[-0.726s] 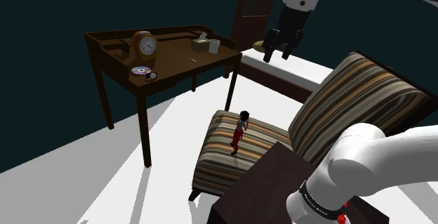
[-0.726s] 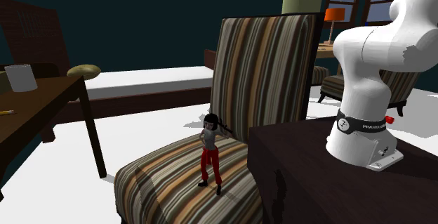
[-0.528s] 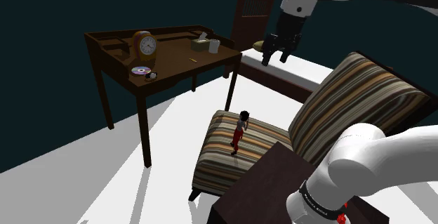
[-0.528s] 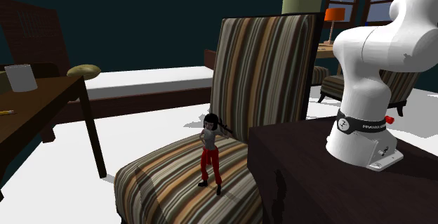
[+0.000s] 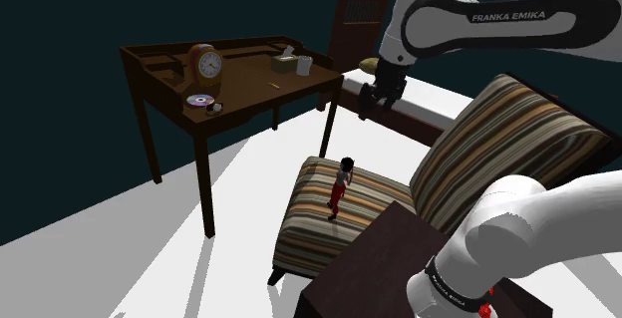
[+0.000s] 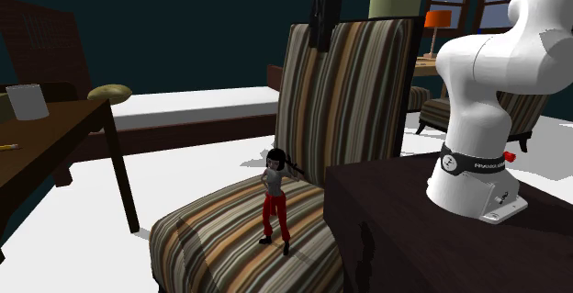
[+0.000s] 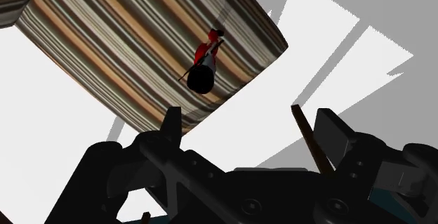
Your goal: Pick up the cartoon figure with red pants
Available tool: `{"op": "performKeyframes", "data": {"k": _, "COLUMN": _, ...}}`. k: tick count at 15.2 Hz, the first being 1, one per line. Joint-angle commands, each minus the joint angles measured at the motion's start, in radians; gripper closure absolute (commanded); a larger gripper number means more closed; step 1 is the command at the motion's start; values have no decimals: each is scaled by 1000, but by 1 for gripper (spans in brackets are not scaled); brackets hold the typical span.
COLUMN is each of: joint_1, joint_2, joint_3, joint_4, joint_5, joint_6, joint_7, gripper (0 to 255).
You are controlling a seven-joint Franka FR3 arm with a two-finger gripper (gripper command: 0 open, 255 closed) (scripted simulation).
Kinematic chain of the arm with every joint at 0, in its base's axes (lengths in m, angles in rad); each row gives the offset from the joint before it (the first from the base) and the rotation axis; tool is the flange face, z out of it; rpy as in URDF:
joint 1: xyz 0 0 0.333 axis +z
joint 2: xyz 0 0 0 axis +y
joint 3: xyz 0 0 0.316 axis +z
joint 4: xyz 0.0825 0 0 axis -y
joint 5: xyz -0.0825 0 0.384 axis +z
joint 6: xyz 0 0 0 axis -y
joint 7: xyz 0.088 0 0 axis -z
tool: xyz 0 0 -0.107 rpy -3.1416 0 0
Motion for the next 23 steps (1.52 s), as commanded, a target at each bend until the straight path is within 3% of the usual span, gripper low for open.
{"op": "performKeyframes", "data": {"k": 1, "joint_1": -7, "joint_2": 31, "joint_3": -23, "joint_4": -40, "joint_5": -15, "joint_6": 75, "joint_7": -22, "gripper": 0}}
{"op": "performKeyframes", "data": {"k": 11, "joint_1": -23, "joint_2": 314, "joint_3": -121, "joint_4": -135, "joint_5": -57, "joint_6": 464, "joint_7": -107, "gripper": 0}}
{"op": "performKeyframes", "data": {"k": 17, "joint_1": -17, "joint_2": 556, "joint_3": -174, "joint_4": -115, "joint_5": -26, "joint_6": 692, "joint_7": -185, "gripper": 0}}
{"op": "performKeyframes", "data": {"k": 23, "joint_1": -14, "joint_2": 650, "joint_3": -180, "joint_4": -122, "joint_5": 2, "joint_6": 792, "joint_7": -207, "gripper": 0}}
